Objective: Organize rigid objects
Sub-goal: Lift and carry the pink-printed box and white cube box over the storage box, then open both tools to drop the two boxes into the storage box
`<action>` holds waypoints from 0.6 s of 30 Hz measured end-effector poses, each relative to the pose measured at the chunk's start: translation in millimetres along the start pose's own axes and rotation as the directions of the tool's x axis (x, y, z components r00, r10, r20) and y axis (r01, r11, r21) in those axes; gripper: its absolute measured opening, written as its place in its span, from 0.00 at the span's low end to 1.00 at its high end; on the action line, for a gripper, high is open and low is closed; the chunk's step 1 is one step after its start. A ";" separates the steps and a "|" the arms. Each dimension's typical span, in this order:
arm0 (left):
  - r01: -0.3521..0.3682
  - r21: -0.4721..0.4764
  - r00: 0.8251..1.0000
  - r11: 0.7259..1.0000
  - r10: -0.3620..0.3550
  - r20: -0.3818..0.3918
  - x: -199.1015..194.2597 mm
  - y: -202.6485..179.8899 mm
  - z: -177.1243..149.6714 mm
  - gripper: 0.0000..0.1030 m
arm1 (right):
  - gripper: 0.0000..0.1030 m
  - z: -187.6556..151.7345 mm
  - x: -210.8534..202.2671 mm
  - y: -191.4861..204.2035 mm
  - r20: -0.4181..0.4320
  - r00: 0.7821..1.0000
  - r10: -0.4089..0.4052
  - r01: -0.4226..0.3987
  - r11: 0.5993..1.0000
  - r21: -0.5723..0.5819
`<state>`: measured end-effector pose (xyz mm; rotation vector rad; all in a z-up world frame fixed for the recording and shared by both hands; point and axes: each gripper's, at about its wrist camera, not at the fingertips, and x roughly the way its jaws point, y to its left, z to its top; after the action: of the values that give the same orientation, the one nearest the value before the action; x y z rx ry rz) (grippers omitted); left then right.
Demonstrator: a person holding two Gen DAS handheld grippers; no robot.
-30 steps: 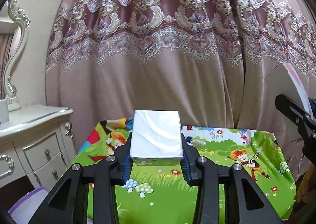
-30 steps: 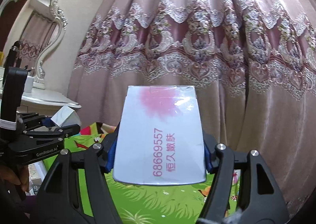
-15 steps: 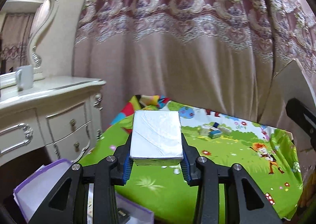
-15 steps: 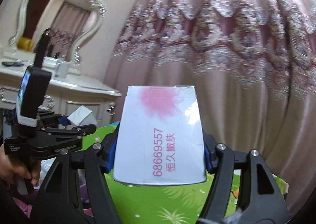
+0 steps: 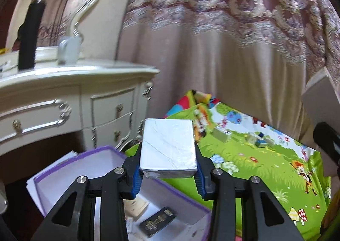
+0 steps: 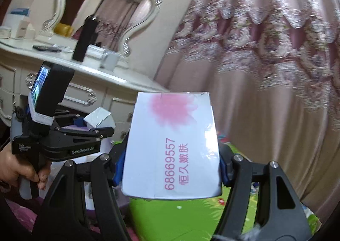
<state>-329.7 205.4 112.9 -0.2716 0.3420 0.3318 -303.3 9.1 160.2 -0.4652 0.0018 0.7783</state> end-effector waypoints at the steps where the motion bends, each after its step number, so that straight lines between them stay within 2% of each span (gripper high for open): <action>1: -0.010 -0.020 1.000 1.000 0.010 -0.013 1.2 8.0 -2.3 0.40 | 0.67 0.7 5.3 4.3 -0.012 1.000 0.025 -0.025 1.000 -0.005; 4: -0.041 -0.059 0.998 0.997 0.038 -0.050 4.8 28.2 -9.5 0.40 | 0.67 1.8 22.8 20.9 -0.056 0.993 0.101 -0.102 0.995 -0.018; 8: -0.083 -0.116 0.993 0.990 0.072 -0.097 10.8 52.6 -18.3 0.40 | 0.67 -0.4 47.2 42.7 -0.140 0.970 0.200 -0.204 0.979 -0.015; 10: -0.103 -0.146 0.988 0.984 0.085 -0.126 14.4 64.5 -22.2 0.40 | 0.67 -3.2 64.6 53.0 -0.206 0.945 0.253 -0.260 0.966 -0.006; 14: -0.149 -0.184 0.977 0.972 0.115 -0.180 21.5 84.3 -30.0 0.40 | 0.67 -11.0 90.9 71.1 -0.299 0.904 0.305 -0.318 0.948 0.005; 18: -0.193 -0.203 0.964 0.960 0.146 -0.224 25.4 100.7 -37.9 0.40 | 0.67 -22.5 102.3 91.2 -0.356 0.869 0.344 -0.370 0.929 -0.006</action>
<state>-354.1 292.0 48.8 -0.5017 0.5366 0.5158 -287.8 125.4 85.8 -0.6813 0.4040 1.0537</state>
